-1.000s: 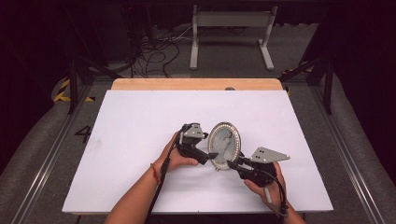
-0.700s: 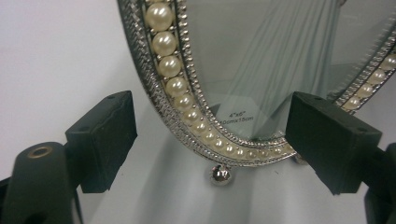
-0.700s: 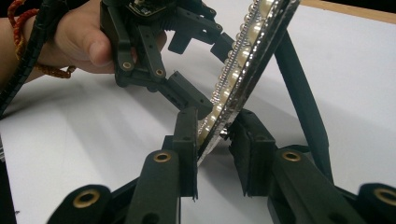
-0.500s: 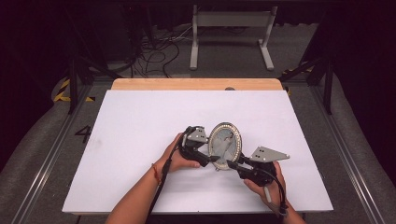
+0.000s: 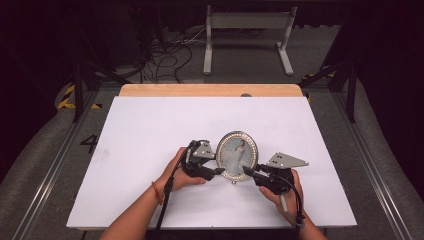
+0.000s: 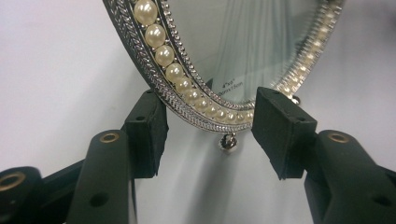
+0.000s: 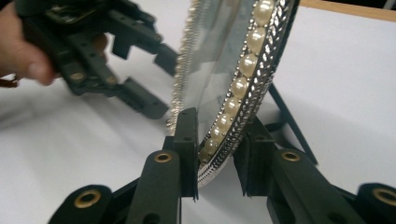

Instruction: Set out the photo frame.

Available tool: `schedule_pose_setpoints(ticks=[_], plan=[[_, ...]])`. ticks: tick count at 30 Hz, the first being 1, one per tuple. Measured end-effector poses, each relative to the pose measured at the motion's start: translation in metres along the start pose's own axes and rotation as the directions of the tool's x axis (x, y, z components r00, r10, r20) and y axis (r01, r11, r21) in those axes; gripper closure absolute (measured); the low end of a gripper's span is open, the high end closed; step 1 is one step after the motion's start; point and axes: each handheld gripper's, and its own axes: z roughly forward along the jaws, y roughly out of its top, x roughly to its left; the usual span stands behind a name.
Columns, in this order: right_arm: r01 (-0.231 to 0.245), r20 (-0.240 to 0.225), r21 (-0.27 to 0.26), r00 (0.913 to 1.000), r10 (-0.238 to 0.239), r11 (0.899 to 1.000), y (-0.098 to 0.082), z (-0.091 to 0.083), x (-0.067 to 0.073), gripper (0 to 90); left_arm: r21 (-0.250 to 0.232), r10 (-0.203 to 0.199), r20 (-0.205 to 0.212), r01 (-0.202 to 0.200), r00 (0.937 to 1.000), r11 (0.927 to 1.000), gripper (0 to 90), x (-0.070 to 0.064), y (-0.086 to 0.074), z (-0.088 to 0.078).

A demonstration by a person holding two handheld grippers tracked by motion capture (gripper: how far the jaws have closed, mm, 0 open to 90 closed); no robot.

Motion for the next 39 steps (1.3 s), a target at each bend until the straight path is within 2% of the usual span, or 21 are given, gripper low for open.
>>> schedule_pose_setpoints(ticks=[5,8,11,13,15,17,19,20,23,25,27,31,39], plan=[[-0.007,0.013,-0.006,0.9999,0.007,1.000,0.001,0.004,-0.001,72.0,0.003,0.008,-0.003,-0.008,1.0000,1.0000,46.5,-0.007,-0.007,-0.008],[0.012,0.026,-0.011,0.9996,-0.012,1.000,0.003,0.004,0.001,69.7,-0.012,0.008,0.001,-0.008,1.0000,0.9999,44.3,-0.007,-0.009,-0.010],[0.011,0.030,-0.024,0.9995,-0.010,1.000,0.004,-0.002,0.001,64.0,-0.063,-0.024,-0.025,0.022,0.9994,0.9978,37.2,-0.004,-0.009,-0.013],[0.031,0.046,-0.030,0.9985,-0.030,0.999,0.004,-0.010,0.001,64.7,-0.115,-0.041,-0.028,0.038,0.9988,0.9927,34.9,-0.002,-0.006,-0.016],[0.026,0.040,-0.045,0.9989,-0.024,0.999,0.004,-0.015,0.001,66.3,-0.146,-0.050,-0.043,0.043,0.9978,0.9884,32.5,-0.002,-0.004,-0.015],[0.025,0.035,-0.052,0.9991,-0.023,0.998,0.004,-0.018,0.002,68.0,-0.163,-0.055,-0.041,0.048,0.9976,0.9855,31.9,-0.001,-0.003,-0.014],[0.040,0.033,-0.050,0.9987,-0.038,0.998,0.003,-0.020,0.003,72.3,-0.184,-0.066,-0.034,0.059,0.9972,0.9812,34.3,-0.001,-0.001,-0.013],[0.041,0.028,-0.048,0.9988,-0.039,0.998,0.003,-0.020,0.004,75.1,-0.185,-0.064,-0.037,0.056,0.9973,0.9812,41.3,-0.001,0.000,-0.012],[0.049,0.036,-0.026,0.9982,-0.048,0.998,0.001,-0.016,0.004,77.3,-0.179,-0.075,-0.054,0.064,0.9957,0.9818,47.8,0.000,-0.001,-0.012],[0.040,0.023,-0.036,0.9989,-0.040,0.999,0.000,-0.015,0.003,77.6,-0.181,-0.091,-0.050,0.081,0.9945,0.9802,56.3,0.003,-0.003,-0.014],[0.044,0.027,-0.037,0.9987,-0.043,0.998,0.000,-0.014,0.004,77.5,-0.179,-0.095,-0.051,0.085,0.9941,0.9801,60.7,0.004,-0.004,-0.016],[0.036,0.035,-0.042,0.9988,-0.035,0.998,-0.001,-0.013,0.003,76.8,-0.164,-0.077,-0.068,0.065,0.9947,0.9843,62.3,0.001,-0.004,-0.018],[0.024,0.045,-0.052,0.9988,-0.022,0.998,0.000,-0.007,0.002,75.4,-0.156,-0.071,-0.067,0.060,0.9952,0.9859,64.2,-0.002,-0.009,-0.023]])
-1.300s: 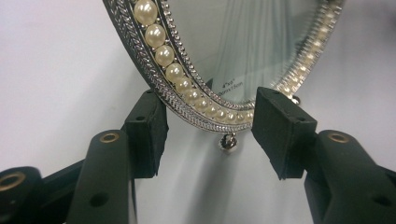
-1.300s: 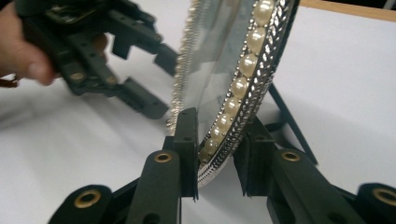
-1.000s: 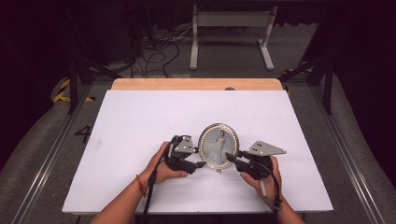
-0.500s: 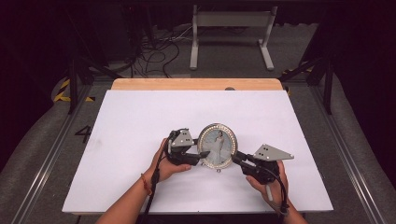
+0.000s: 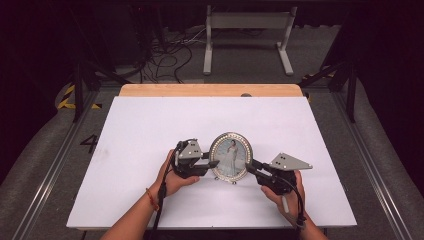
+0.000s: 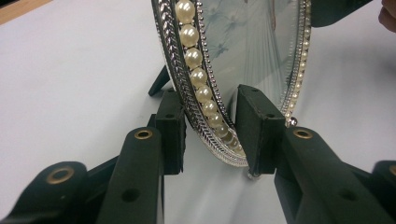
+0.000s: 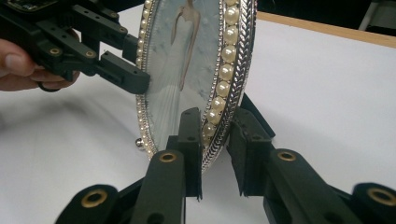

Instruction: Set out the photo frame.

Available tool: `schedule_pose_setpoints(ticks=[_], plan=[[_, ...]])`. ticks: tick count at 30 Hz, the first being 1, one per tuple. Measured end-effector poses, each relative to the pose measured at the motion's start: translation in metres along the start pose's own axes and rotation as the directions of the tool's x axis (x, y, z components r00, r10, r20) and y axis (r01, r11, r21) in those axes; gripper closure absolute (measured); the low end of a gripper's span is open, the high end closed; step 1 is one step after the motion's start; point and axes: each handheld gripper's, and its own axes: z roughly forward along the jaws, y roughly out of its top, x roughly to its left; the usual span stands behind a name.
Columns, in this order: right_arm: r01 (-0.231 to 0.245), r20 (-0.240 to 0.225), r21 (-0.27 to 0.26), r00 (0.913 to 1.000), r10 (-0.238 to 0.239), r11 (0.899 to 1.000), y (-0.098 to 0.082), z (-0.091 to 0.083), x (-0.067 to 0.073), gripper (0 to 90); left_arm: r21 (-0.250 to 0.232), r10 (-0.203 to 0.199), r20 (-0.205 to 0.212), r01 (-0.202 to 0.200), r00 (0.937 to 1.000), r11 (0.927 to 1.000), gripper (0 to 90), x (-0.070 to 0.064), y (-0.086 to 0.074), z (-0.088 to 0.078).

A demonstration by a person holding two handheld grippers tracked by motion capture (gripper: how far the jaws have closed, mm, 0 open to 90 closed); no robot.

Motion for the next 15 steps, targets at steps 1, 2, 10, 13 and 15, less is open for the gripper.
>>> schedule_pose_setpoints(ticks=[1,2,10,13,15], plan=[[0.002,0.002,-0.002,1.0000,-0.002,1.000,0.001,0.001,0.000,75.2,0.003,-0.002,0.001,0.002,1.0000,1.0000,64.2,0.000,0.000,-0.001],[0.003,0.002,0.000,1.0000,-0.003,1.000,0.001,0.002,0.000,75.1,0.000,-0.007,0.005,0.007,1.0000,1.0000,64.2,-0.001,-0.001,-0.001],[0.001,-0.005,0.000,1.0000,-0.001,1.000,0.003,0.010,-0.001,74.6,0.013,0.002,-0.003,-0.002,1.0000,0.9999,64.1,-0.008,-0.004,-0.007],[0.004,-0.005,0.003,1.0000,-0.004,1.000,0.003,0.010,-0.001,74.5,0.014,0.004,-0.021,-0.004,0.9998,0.9999,63.5,-0.011,-0.004,-0.008],[0.006,-0.005,0.003,1.0000,-0.006,1.000,0.003,0.010,-0.001,74.2,0.020,0.028,-0.041,-0.027,0.9988,0.9994,62.4,-0.013,-0.003,-0.008]])
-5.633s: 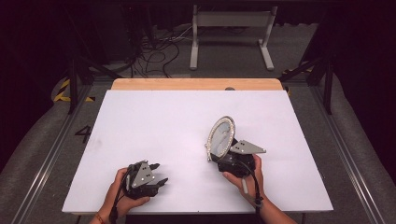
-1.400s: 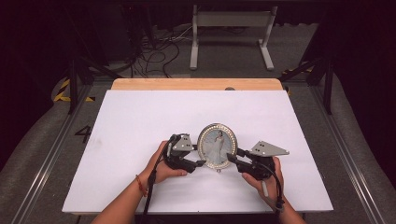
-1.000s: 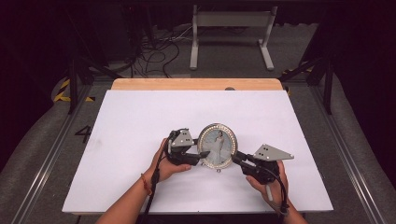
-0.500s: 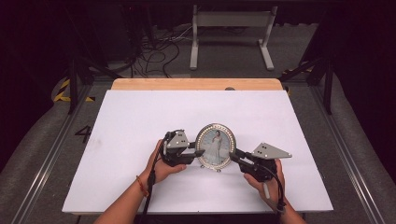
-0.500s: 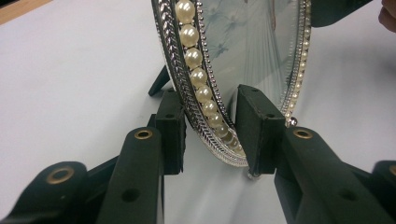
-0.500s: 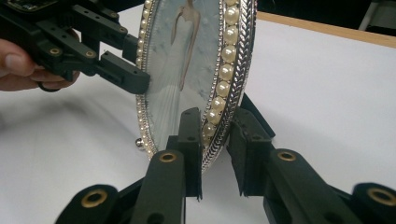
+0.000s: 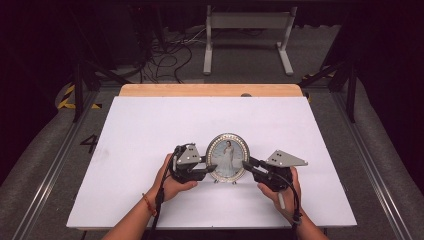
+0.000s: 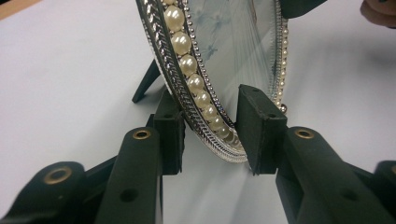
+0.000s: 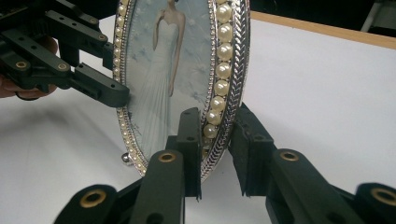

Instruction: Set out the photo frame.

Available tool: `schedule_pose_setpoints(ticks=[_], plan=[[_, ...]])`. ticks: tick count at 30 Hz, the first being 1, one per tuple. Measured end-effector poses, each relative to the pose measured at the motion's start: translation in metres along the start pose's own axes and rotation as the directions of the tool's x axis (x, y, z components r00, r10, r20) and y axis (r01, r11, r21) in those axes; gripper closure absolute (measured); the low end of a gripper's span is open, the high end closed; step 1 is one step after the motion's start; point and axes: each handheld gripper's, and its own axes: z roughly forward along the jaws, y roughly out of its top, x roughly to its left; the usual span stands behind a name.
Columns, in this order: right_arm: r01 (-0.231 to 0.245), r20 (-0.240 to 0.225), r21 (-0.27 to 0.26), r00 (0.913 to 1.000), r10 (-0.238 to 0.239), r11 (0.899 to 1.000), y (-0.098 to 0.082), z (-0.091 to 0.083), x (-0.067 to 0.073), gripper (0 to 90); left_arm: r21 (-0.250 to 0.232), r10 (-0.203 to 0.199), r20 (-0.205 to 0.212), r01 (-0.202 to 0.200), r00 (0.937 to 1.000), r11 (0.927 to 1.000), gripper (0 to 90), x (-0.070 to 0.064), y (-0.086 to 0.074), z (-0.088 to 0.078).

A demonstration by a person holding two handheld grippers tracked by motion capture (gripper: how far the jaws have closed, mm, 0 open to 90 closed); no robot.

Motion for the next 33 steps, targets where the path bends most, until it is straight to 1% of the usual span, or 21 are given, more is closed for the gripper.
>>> schedule_pose_setpoints(ticks=[2,4,5,7,10,12,15,17,19,23,29,33], plan=[[0.005,0.008,0.001,1.0000,-0.005,1.000,0.0000,-0.0003,0.0009,73.6,-0.004,0.008,-0.010,-0.008,0.9999,1.0000,61.5,-0.0011,0.0002,-0.0013],[0.016,0.015,0.010,0.9997,-0.016,1.000,0.0001,-0.0020,0.0013,70.8,-0.003,0.010,-0.018,-0.010,0.9998,0.9999,61.7,-0.0015,-0.0004,-0.0027],[0.020,0.015,0.023,0.9997,-0.020,1.000,-0.0003,-0.0030,0.0016,70.6,0.000,0.013,-0.019,-0.013,0.9997,0.9999,62.2,-0.0015,-0.0007,-0.0031],[0.035,0.002,0.041,0.9994,-0.035,0.999,-0.0018,-0.0040,0.0017,70.5,0.003,0.020,-0.011,-0.020,0.9997,0.9998,63.0,-0.0009,-0.0021,-0.0036],[0.044,0.000,0.055,0.9990,-0.044,0.998,-0.0046,-0.0033,0.0023,73.6,-0.001,0.012,0.011,-0.012,0.9999,0.9999,64.8,0.0010,-0.0049,-0.0039],[0.040,-0.007,0.060,0.9992,-0.039,0.997,-0.0054,-0.0011,0.0025,74.6,0.002,0.012,0.010,-0.012,0.9999,0.9999,65.4,0.0002,-0.0050,-0.0046],[0.036,-0.006,0.049,0.9993,-0.036,0.998,-0.0051,-0.0008,0.0025,74.5,0.004,0.015,0.008,-0.015,0.9999,0.9999,65.5,-0.0007,-0.0051,-0.0053],[0.028,-0.001,0.042,0.9996,-0.028,0.999,-0.0057,-0.0006,0.0028,74.7,-0.004,0.011,0.008,-0.011,0.9999,0.9999,65.5,-0.0009,-0.0060,-0.0049],[0.031,0.001,0.038,0.9995,-0.031,0.999,-0.0063,-0.0007,0.0029,74.6,-0.019,-0.004,0.009,0.004,0.9999,0.9998,65.6,-0.0010,-0.0081,-0.0039],[0.031,-0.001,0.037,0.9995,-0.031,0.999,-0.0064,-0.0007,0.0019,74.6,-0.029,-0.011,0.022,0.011,0.9997,0.9995,65.6,0.0002,-0.0093,-0.0021],[0.052,0.021,0.045,0.9984,-0.053,0.998,-0.0050,-0.0007,0.0047,74.2,-0.022,-0.008,0.003,0.008,1.0000,0.9997,65.0,-0.0018,-0.0080,-0.0021],[0.068,0.025,0.055,0.9973,-0.070,0.996,-0.0041,-0.0009,0.0055,74.1,-0.016,-0.002,-0.010,0.002,0.9999,0.9999,64.6,-0.0030,-0.0068,-0.0028]])
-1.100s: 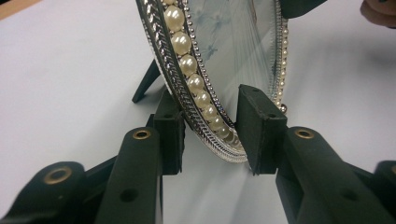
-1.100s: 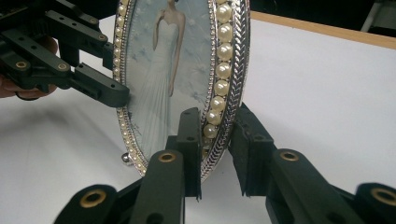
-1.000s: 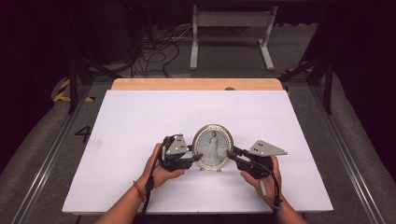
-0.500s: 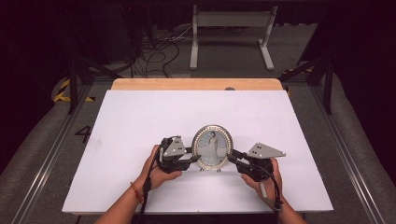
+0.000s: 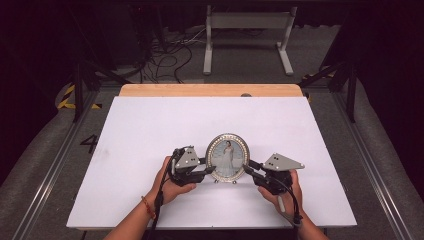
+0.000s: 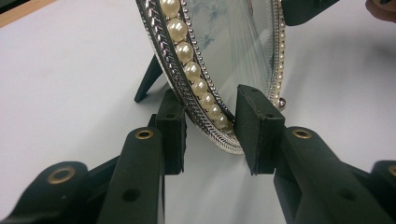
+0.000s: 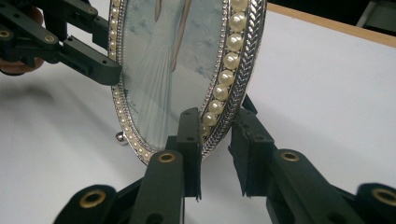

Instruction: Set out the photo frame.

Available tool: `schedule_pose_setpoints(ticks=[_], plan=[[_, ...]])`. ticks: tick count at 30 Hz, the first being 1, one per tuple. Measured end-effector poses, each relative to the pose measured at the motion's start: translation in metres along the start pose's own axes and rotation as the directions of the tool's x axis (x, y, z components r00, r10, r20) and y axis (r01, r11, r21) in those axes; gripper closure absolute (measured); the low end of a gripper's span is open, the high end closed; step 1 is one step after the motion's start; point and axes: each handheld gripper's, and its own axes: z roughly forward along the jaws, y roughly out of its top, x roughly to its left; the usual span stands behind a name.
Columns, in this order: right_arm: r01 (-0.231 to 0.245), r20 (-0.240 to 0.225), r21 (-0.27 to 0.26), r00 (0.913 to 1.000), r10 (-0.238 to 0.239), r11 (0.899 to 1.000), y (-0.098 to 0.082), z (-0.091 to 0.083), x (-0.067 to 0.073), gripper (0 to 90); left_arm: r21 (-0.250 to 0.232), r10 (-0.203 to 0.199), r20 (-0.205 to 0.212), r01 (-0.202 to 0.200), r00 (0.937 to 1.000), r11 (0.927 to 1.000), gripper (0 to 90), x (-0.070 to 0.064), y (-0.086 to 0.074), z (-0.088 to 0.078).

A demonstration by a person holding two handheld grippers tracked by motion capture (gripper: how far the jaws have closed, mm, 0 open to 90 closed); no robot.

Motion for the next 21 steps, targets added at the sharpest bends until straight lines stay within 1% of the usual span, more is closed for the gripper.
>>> schedule_pose_setpoints(ticks=[3,4,6,8,12,15,17,18,20,21], plan=[[-0.021,-0.015,0.001,0.9997,0.021,1.000,0.000,0.000,-0.002,74.8,0.001,0.000,-0.008,0.000,1.0000,1.0000,64.9,0.000,0.000,-0.001],[-0.022,-0.015,0.000,0.9996,0.022,1.000,0.000,-0.001,-0.002,74.8,0.004,-0.003,-0.008,0.003,1.0000,1.0000,65.0,-0.001,0.000,-0.002],[-0.011,-0.011,0.004,0.9999,0.011,1.000,0.000,0.000,-0.001,74.5,0.008,0.009,-0.018,-0.009,0.9998,0.9999,65.0,-0.001,0.000,-0.003],[0.003,-0.005,0.010,1.0000,-0.003,1.000,0.001,0.000,0.000,74.5,0.014,0.015,-0.018,-0.015,0.9997,0.9998,64.9,-0.001,0.001,-0.004],[0.017,-0.003,0.018,0.9999,-0.017,1.000,0.002,-0.001,0.000,74.3,0.021,0.032,-0.045,-0.031,0.9985,0.9993,64.0,-0.002,0.005,-0.010],[0.035,0.000,0.037,0.9994,-0.035,0.999,0.002,-0.002,0.000,74.2,0.028,0.020,-0.051,-0.019,0.9985,0.9994,63.7,-0.002,0.006,-0.014],[0.037,0.000,0.042,0.9993,-0.037,0.998,0.002,-0.003,0.001,74.2,0.029,0.025,-0.052,-0.024,0.9983,0.9993,63.3,-0.002,0.006,-0.015],[0.042,0.001,0.047,0.9991,-0.043,0.998,0.002,-0.003,0.001,74.1,0.037,0.033,-0.060,-0.031,0.9976,0.9988,63.3,-0.003,0.005,-0.015],[0.066,0.009,0.062,0.9977,-0.067,0.996,0.003,-0.004,0.003,73.8,0.050,0.038,-0.066,-0.035,0.9971,0.9982,62.2,-0.003,0.004,-0.016],[0.090,0.015,0.071,0.9957,-0.091,0.993,0.004,-0.005,0.004,73.2,0.057,0.039,-0.068,-0.035,0.9969,0.9977,60.5,-0.004,0.003,-0.018]])
